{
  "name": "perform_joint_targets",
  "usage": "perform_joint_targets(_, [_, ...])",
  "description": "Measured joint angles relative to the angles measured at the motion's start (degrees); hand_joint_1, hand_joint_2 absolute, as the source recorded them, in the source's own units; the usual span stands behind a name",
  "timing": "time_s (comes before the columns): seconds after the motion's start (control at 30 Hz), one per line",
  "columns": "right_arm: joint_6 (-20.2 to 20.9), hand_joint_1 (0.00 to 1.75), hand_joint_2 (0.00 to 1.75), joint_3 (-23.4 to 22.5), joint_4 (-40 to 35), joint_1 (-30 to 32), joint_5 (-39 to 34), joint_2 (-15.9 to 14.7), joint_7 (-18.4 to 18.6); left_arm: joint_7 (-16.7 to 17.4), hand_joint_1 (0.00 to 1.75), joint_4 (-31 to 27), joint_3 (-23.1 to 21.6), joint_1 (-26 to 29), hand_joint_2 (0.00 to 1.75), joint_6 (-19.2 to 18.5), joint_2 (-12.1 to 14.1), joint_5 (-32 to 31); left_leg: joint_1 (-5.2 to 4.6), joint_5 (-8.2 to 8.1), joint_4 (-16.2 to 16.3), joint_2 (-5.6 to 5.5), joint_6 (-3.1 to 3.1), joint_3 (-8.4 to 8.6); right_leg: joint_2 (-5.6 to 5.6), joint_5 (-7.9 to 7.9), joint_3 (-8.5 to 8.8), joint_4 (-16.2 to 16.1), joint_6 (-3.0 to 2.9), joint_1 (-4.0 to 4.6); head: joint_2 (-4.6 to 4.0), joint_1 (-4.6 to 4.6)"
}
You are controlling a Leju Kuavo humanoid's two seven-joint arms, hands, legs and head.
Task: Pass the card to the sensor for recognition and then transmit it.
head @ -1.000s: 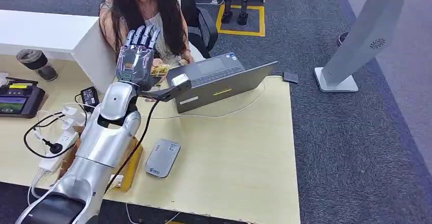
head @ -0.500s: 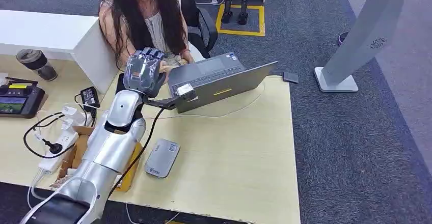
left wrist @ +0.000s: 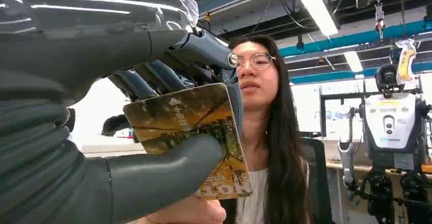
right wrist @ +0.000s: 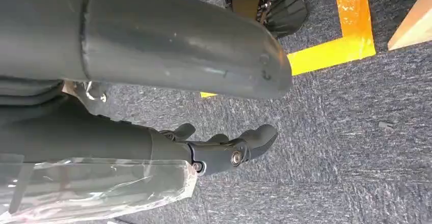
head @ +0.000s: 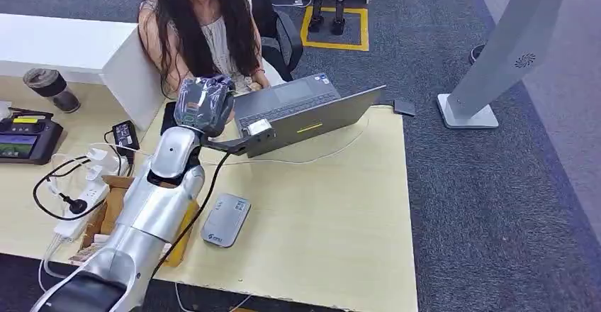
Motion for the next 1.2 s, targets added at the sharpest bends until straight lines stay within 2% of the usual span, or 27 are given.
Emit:
perform_joint_targets(0.27, [0.0, 0.0, 0.0, 0.4, 0.0, 0.0, 0.2, 0.0, 0.0, 0.0, 1.75, 0.2, 0.0, 0.0, 1.75, 0.1, -0.5, 0.4, 0.0, 0.0, 0.0, -0.02, 0.0, -0.01, -0.01, 0.0, -0.01, 0.0, 0.0, 0.0, 0.0, 0.0])
perform_joint_targets(0.4, [0.0, 0.0, 0.0, 0.5, 0.0, 0.0, -0.1, 0.0, 0.0, 0.0, 1.75, 0.1, -0.4, 0.3, 1.75, 1.7, -1.4, 0.7, -0.01, 0.0, 0.0, -0.02, 0.01, -0.03, -0.01, 0.0, 0.0, 0.0, 0.0, -0.01, 0.0, 0.0])
perform_joint_targets(0.57, [0.0, 0.0, 0.0, 0.5, 0.0, 0.0, -0.3, 0.0, -0.2, -0.5, 1.75, -2.6, -1.0, 2.4, 1.75, 2.7, -1.7, 1.6, -0.02, 0.0, 0.0, -0.01, 0.01, -0.02, -0.01, 0.0, -0.02, 0.0, 0.0, -0.02, 0.0, 0.0])
perform_joint_targets(1.03, [0.0, 0.0, 0.0, 0.4, 0.0, 1.0, -2.8, -0.4, -1.0, -2.0, 1.75, -18.3, -4.7, 11.7, 1.75, -0.6, -0.8, 3.1, -0.03, -0.01, 0.0, -0.01, 0.01, -0.08, -0.01, -0.01, -0.05, 0.0, 0.01, -0.03, 0.0, 0.0])
perform_joint_targets(1.2, [0.0, 0.0, 0.0, 0.3, 0.0, 1.5, -3.3, -0.6, -1.4, -2.2, 1.75, -23.9, -6.9, 15.2, 1.75, -0.7, -0.2, 3.0, -0.03, -0.01, 0.0, -0.01, 0.01, -0.08, -0.01, -0.01, -0.06, 0.0, 0.01, -0.03, 0.0, -0.02])
